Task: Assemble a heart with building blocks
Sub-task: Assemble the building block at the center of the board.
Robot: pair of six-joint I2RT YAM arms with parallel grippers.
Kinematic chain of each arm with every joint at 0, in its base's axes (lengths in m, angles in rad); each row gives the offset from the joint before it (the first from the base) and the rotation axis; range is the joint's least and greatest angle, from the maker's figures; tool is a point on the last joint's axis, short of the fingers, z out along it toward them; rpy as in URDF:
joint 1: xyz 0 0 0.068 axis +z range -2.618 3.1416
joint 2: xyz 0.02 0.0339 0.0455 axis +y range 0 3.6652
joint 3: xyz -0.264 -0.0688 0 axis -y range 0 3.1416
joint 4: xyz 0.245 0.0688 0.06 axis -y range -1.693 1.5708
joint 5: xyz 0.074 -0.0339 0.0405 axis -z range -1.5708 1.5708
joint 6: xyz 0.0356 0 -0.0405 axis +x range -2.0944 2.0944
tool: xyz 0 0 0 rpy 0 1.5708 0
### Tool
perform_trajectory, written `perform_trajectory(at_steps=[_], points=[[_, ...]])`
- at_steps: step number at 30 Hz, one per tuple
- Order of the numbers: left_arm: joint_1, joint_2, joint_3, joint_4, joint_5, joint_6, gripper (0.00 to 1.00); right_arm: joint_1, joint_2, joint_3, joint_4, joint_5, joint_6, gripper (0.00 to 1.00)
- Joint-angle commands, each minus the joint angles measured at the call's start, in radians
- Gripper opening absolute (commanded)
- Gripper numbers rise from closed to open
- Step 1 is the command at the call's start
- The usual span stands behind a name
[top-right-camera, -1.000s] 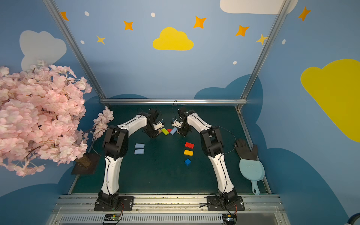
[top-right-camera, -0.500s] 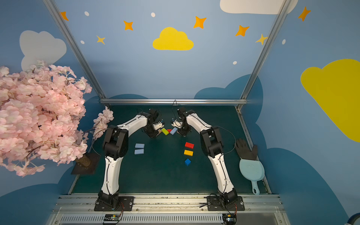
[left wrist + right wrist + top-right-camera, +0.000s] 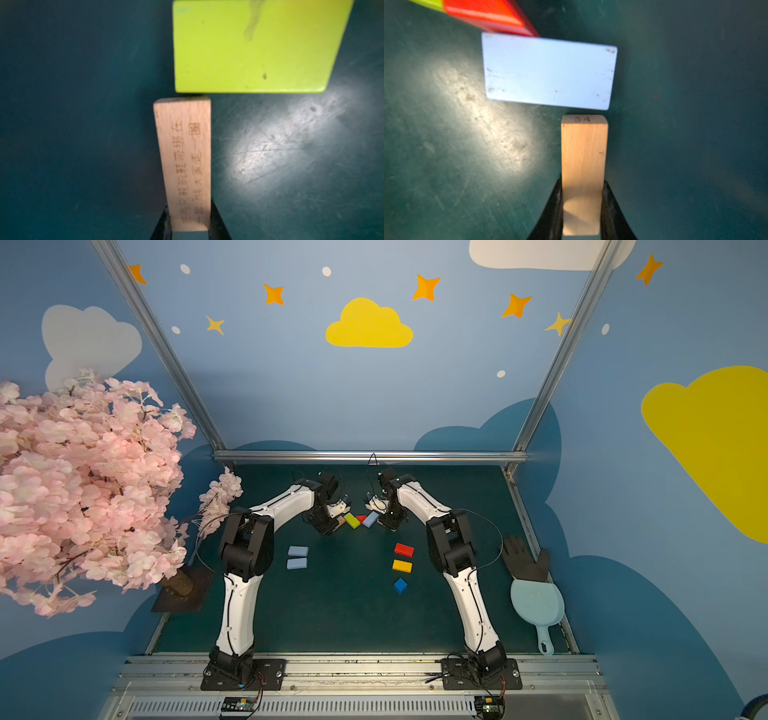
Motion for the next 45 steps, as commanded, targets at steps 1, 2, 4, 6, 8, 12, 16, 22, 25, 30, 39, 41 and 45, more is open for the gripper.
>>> perform_trajectory(at_steps=[1,2,4,6,8,12,16,22,25,30,39,41,45], points=[[-0.005,0.015,-0.010,-0.053,0.035,-0.001,0.10,0.005,0.042,0.017,0.008,0.010,0.010,0.00],[-0.006,0.016,-0.008,-0.053,0.036,-0.001,0.10,0.006,0.042,0.018,0.009,0.010,0.010,0.00],[-0.005,0.017,-0.006,-0.052,0.039,-0.001,0.10,0.005,0.042,0.018,0.009,0.010,0.009,0.00],[-0.006,0.019,-0.005,-0.056,0.038,-0.002,0.10,0.006,0.043,0.019,0.009,0.009,0.009,0.00],[-0.005,0.017,-0.006,-0.057,0.038,-0.001,0.10,0.007,0.042,0.020,0.009,0.007,0.009,0.00],[-0.006,0.014,-0.010,-0.057,0.036,-0.001,0.10,0.009,0.044,0.022,0.009,0.006,0.009,0.00],[-0.005,0.010,-0.010,-0.063,0.038,-0.004,0.10,0.010,0.044,0.024,0.009,0.008,0.012,0.00],[-0.007,0.002,-0.020,-0.065,0.044,-0.007,0.10,0.011,0.044,0.026,0.010,0.009,0.012,0.00],[-0.009,0.003,-0.020,-0.065,0.044,-0.008,0.10,0.013,0.044,0.026,0.009,0.010,0.012,0.00],[-0.011,0.008,-0.017,-0.065,0.045,-0.010,0.10,0.015,0.045,0.026,0.007,0.009,0.016,0.00],[-0.015,0.011,-0.013,-0.069,0.044,-0.010,0.10,0.022,0.048,0.032,0.009,0.009,0.017,0.00],[-0.015,0.012,-0.013,-0.070,0.045,-0.010,0.10,0.023,0.050,0.034,0.008,0.010,0.018,0.00],[-0.015,0.014,-0.008,-0.073,0.048,-0.010,0.10,0.025,0.053,0.040,0.009,0.011,0.018,0.00]])
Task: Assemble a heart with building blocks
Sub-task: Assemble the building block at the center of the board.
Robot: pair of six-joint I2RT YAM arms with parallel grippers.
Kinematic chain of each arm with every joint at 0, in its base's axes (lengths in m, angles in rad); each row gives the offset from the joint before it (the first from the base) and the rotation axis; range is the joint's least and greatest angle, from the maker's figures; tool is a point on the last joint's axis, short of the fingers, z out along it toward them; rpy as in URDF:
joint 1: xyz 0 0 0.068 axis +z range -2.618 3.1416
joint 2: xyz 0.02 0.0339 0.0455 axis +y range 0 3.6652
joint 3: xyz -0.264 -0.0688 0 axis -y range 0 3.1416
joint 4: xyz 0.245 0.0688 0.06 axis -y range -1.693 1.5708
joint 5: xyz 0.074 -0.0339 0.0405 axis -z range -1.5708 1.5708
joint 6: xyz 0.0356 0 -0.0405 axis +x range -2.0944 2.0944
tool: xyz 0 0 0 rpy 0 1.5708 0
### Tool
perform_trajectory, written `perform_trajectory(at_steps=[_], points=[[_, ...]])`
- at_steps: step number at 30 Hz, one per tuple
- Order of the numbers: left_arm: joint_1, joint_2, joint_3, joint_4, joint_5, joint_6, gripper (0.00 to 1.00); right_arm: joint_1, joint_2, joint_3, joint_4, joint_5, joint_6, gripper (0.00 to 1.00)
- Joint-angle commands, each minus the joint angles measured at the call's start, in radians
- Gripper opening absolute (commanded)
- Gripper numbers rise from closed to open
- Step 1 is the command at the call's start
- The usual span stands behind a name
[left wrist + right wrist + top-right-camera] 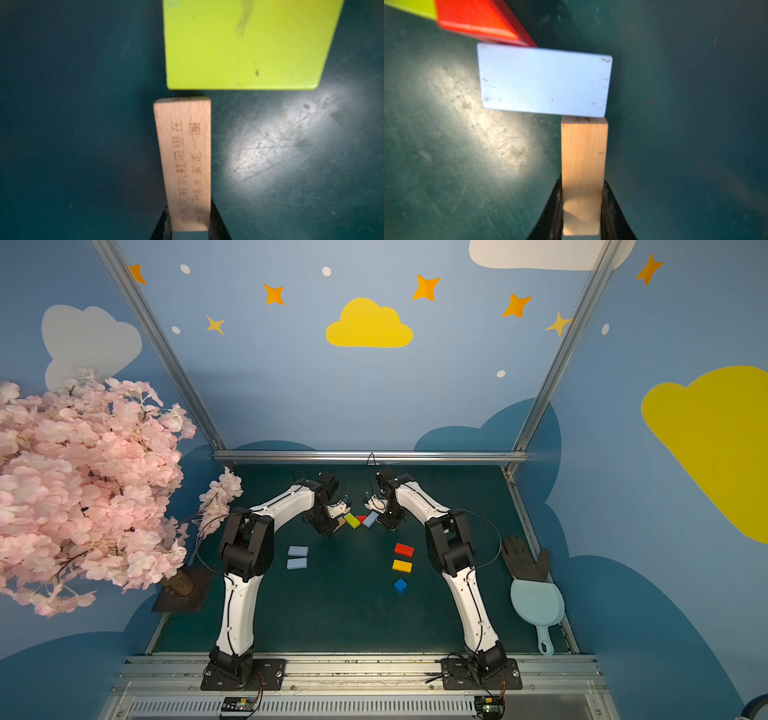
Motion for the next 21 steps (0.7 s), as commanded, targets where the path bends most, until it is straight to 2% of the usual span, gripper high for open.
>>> perform_trajectory(at_steps=[1,21], points=[[-0.013,0.015,-0.007,-0.064,0.041,-0.006,0.10,0.008,0.040,0.017,0.007,0.001,0.006,0.00],[-0.015,0.041,0.030,-0.074,0.038,-0.015,0.10,0.011,0.046,0.022,-0.004,0.004,-0.002,0.00]])
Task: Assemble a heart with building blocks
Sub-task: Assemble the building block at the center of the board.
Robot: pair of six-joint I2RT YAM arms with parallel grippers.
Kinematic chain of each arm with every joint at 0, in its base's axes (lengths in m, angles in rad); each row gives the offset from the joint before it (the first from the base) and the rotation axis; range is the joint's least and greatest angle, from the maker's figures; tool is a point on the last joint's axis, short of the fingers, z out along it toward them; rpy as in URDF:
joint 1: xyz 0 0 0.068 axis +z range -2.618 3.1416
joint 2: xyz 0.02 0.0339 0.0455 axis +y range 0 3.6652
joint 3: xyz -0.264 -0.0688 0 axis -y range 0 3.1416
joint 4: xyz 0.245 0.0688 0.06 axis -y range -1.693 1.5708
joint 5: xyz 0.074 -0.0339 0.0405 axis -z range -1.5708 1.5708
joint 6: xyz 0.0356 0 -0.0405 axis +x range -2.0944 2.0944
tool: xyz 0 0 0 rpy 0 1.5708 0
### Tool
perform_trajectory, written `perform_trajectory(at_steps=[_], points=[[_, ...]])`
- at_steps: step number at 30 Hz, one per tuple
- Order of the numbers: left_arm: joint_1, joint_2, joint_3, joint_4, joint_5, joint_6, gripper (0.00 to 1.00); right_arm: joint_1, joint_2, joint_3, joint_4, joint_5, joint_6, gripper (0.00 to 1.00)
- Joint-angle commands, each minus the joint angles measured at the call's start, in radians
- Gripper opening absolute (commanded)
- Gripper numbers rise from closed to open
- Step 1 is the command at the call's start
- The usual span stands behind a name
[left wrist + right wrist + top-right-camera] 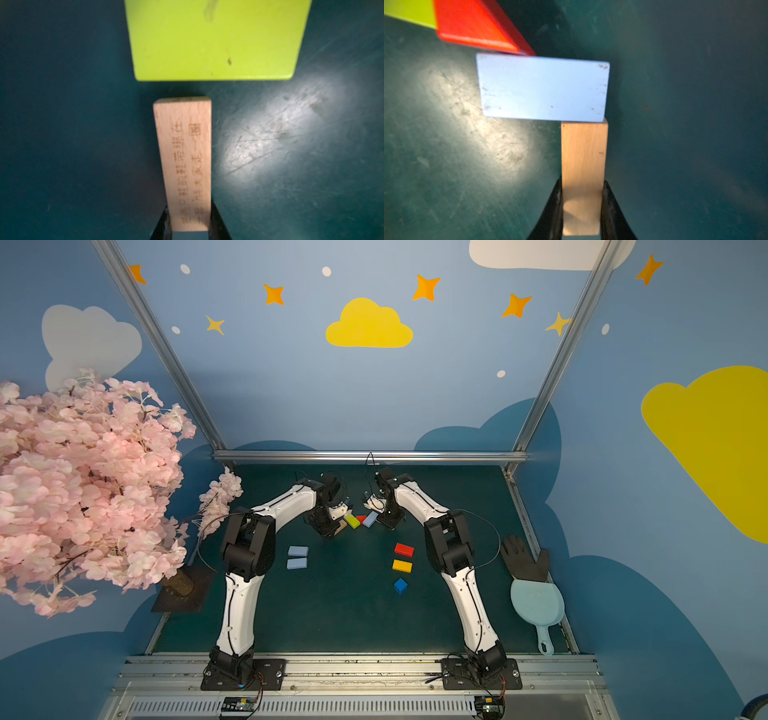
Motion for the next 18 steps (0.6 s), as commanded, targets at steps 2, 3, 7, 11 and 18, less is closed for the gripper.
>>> perform_trajectory(at_steps=[2,3,7,11,18], points=[[-0.005,0.032,0.015,-0.028,0.013,-0.013,0.11,0.006,0.041,0.011,-0.010,-0.010,-0.003,0.00],[-0.005,0.033,0.016,-0.028,0.010,-0.015,0.11,0.007,0.041,0.011,-0.013,-0.013,-0.003,0.00],[-0.004,0.032,0.018,-0.027,0.004,-0.016,0.11,0.006,0.041,0.005,-0.021,-0.017,-0.002,0.02],[-0.006,0.032,0.018,-0.026,0.005,-0.017,0.11,0.007,0.044,0.005,-0.028,-0.016,0.001,0.06],[-0.010,0.039,0.030,-0.027,0.005,-0.017,0.11,0.006,0.048,0.007,-0.038,-0.014,0.005,0.95]])
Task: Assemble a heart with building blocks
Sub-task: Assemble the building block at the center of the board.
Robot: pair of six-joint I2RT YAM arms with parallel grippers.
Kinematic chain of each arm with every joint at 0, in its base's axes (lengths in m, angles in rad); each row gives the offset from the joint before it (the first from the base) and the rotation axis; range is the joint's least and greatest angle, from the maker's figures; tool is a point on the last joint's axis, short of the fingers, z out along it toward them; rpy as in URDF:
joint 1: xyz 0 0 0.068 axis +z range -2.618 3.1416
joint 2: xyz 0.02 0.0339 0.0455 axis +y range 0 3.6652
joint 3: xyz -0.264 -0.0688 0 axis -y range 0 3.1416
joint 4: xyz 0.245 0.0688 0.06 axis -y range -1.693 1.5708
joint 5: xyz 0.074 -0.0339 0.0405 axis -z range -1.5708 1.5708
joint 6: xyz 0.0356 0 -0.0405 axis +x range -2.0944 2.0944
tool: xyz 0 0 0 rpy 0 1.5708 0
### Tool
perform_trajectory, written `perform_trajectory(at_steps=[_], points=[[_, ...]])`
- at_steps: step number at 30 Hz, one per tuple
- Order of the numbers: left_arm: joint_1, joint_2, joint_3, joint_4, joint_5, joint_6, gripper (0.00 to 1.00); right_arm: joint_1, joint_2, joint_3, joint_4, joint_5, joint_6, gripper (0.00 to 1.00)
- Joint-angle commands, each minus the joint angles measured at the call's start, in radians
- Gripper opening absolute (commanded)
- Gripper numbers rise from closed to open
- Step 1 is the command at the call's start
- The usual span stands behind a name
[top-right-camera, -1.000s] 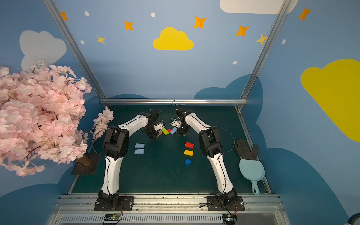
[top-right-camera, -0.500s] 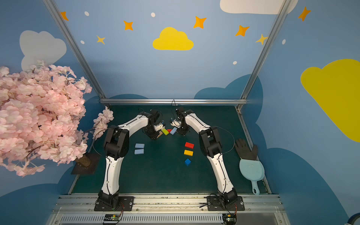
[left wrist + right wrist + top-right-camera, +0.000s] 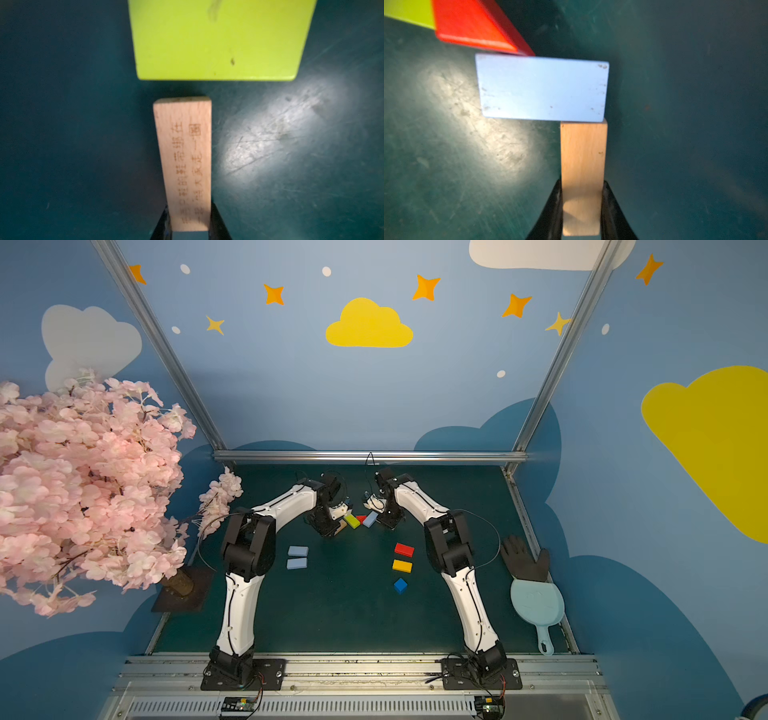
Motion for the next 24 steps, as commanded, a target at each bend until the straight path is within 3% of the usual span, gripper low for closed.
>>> perform_trajectory(at_steps=[1,24], points=[[-0.008,0.038,0.026,-0.023,0.011,-0.002,0.11,0.006,0.047,0.007,-0.041,-0.015,0.004,0.95],[-0.010,0.034,0.019,-0.004,-0.027,-0.005,0.11,-0.016,-0.016,-0.047,-0.041,-0.026,0.029,0.95]])
